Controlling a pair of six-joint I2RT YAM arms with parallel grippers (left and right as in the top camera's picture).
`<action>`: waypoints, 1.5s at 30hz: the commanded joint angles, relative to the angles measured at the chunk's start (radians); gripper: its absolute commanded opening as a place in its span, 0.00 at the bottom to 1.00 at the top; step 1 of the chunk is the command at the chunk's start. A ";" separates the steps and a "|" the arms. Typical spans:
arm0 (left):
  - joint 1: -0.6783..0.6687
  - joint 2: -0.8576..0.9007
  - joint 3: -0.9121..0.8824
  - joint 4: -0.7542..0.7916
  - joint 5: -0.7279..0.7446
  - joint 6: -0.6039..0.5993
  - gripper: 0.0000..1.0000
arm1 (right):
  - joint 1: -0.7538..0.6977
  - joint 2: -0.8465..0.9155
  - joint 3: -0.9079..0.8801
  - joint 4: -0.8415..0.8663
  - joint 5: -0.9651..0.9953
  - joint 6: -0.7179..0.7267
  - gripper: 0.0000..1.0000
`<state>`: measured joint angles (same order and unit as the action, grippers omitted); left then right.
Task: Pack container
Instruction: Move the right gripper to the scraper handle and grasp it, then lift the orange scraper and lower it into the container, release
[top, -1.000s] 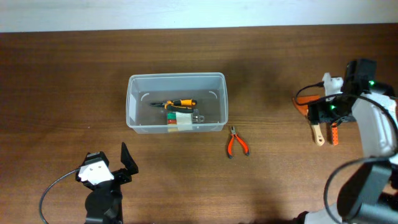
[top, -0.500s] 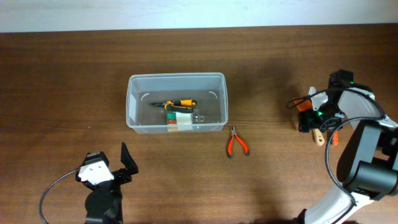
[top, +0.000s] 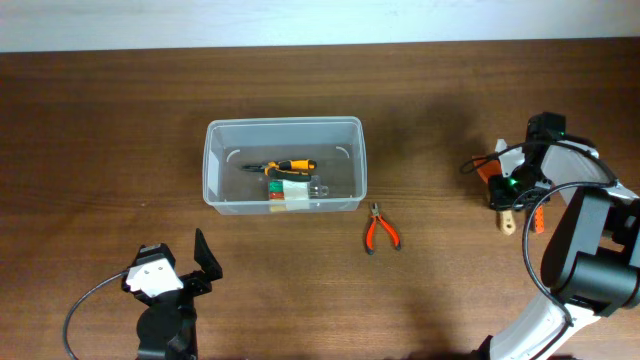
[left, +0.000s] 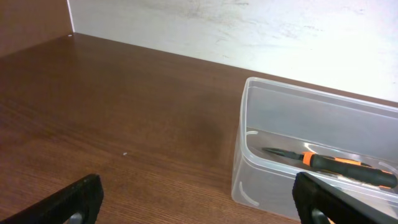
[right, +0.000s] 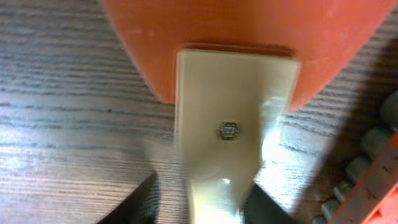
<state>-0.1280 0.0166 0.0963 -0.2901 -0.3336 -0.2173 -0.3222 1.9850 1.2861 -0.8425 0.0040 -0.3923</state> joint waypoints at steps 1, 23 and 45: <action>-0.003 -0.005 -0.003 -0.002 -0.003 0.009 0.99 | -0.005 0.021 -0.005 0.007 0.032 0.007 0.33; -0.003 -0.005 -0.003 -0.002 -0.003 0.009 0.99 | 0.048 0.016 0.286 -0.176 -0.035 0.097 0.04; -0.003 -0.005 -0.003 -0.002 -0.003 0.009 0.99 | 0.719 0.017 0.986 -0.444 -0.038 -0.104 0.04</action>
<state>-0.1280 0.0166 0.0963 -0.2901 -0.3336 -0.2173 0.3264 2.0094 2.2608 -1.2804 -0.0238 -0.4400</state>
